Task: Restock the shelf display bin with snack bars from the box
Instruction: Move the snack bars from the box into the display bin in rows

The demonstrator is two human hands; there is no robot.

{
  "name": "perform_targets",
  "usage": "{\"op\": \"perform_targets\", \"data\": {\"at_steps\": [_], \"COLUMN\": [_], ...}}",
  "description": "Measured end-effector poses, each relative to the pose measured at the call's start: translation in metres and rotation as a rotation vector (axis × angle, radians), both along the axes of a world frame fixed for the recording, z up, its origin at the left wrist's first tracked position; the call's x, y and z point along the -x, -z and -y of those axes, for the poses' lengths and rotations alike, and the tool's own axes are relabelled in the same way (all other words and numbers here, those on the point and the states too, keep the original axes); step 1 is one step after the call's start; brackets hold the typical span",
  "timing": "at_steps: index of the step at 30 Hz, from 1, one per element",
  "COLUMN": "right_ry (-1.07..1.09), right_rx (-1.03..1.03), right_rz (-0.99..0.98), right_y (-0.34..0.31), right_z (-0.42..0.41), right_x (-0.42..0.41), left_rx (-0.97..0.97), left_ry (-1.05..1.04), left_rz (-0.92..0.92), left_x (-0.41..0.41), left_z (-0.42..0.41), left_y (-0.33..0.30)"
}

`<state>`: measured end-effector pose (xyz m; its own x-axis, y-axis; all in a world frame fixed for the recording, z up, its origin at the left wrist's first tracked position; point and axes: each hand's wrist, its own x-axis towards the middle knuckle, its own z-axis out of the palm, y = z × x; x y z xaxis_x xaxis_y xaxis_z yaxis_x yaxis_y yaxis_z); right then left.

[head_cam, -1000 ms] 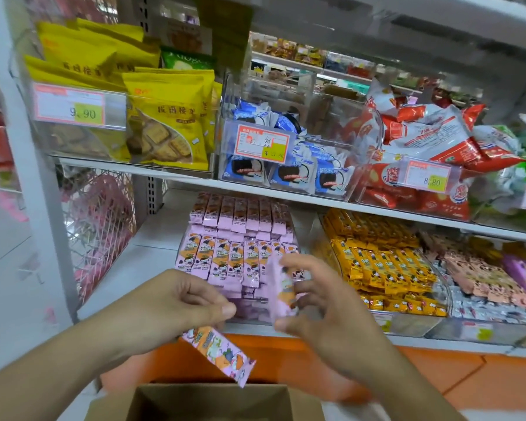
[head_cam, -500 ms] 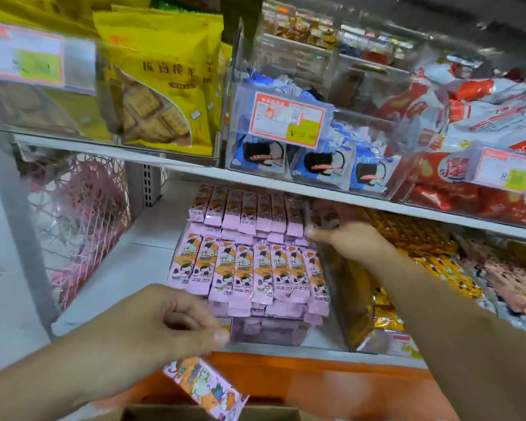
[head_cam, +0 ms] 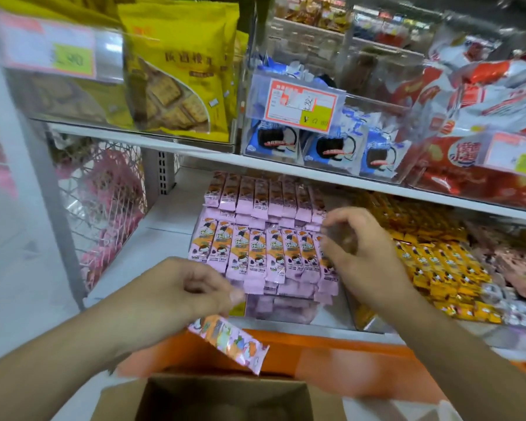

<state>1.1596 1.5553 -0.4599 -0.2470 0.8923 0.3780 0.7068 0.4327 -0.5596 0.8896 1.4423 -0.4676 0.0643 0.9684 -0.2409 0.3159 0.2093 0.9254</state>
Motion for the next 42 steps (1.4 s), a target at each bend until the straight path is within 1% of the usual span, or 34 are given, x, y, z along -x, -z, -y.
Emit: {"op": "perform_targets", "data": {"at_steps": [1,3,5,7,8,10,12,14,17,19,23,25,26,28,32,34,36,42], "right_ry": [-0.107,-0.312,-0.417,-0.389,-0.353,-0.289,-0.226,-0.182,-0.158,-0.125,-0.031,-0.016,-0.017,-0.046,-0.318,-0.373,-0.369,-0.336], "right_rx": [0.043,0.280,0.475,0.520,0.518,0.540,0.566,0.583,0.588,0.574,0.536,0.522,0.503,0.422,0.361,0.310,0.263,0.136], "right_rz": [-0.025,-0.003,0.035,-0.042,-0.103,-0.241,-0.372,-0.451,-0.499,-0.533,-0.675,-0.695,-0.662,-0.493,-0.183,0.008,0.066,0.088], "right_y": [-0.002,-0.006,-0.007,-0.008,-0.008,-0.013,-0.016,-0.016,-0.013,-0.016,-0.024,-0.023,-0.020,-0.014,-0.011,-0.009,-0.008,-0.005], "right_z": [0.026,0.072,0.102,0.117,0.120,0.127,0.133,0.138,0.145,0.143,0.131,0.128,0.126,0.121,0.115,0.114,0.113,0.098], "right_x": [0.004,0.016,0.028,0.036,0.038,0.044,0.050,0.059,0.070,0.071,0.073,0.080,0.083,0.086,0.081,0.084,0.093,0.112], "left_rx": [-0.014,-0.039,-0.064,-0.096,-0.106,-0.090,-0.066,-0.030,0.073,0.093,0.082,0.111,0.123,0.125,0.111,0.100,0.089,0.039], "left_ry": [-0.021,-0.068,-0.093,-0.123,-0.159,-0.250,-0.259,-0.238,-0.288,-0.280,-0.120,-0.017,0.009,0.017,-0.029,-0.043,-0.023,-0.056], "left_rz": [0.010,0.028,0.052,0.073,0.121,0.326,0.532,0.607,0.561,0.496,0.256,0.194,0.185,0.177,0.153,0.138,0.125,0.101], "left_x": [-0.001,-0.002,-0.004,-0.006,-0.007,-0.006,-0.003,-0.001,0.007,0.015,0.024,0.022,0.022,0.025,0.031,0.032,0.032,0.031], "left_z": [0.002,0.007,0.012,0.019,0.023,0.029,0.034,0.040,0.048,0.048,0.048,0.048,0.046,0.043,0.038,0.038,0.038,0.038], "left_y": [-0.002,-0.006,-0.009,-0.014,-0.015,-0.017,-0.017,-0.019,-0.021,-0.025,-0.031,-0.029,-0.027,-0.023,-0.019,-0.017,-0.015,-0.017]}}
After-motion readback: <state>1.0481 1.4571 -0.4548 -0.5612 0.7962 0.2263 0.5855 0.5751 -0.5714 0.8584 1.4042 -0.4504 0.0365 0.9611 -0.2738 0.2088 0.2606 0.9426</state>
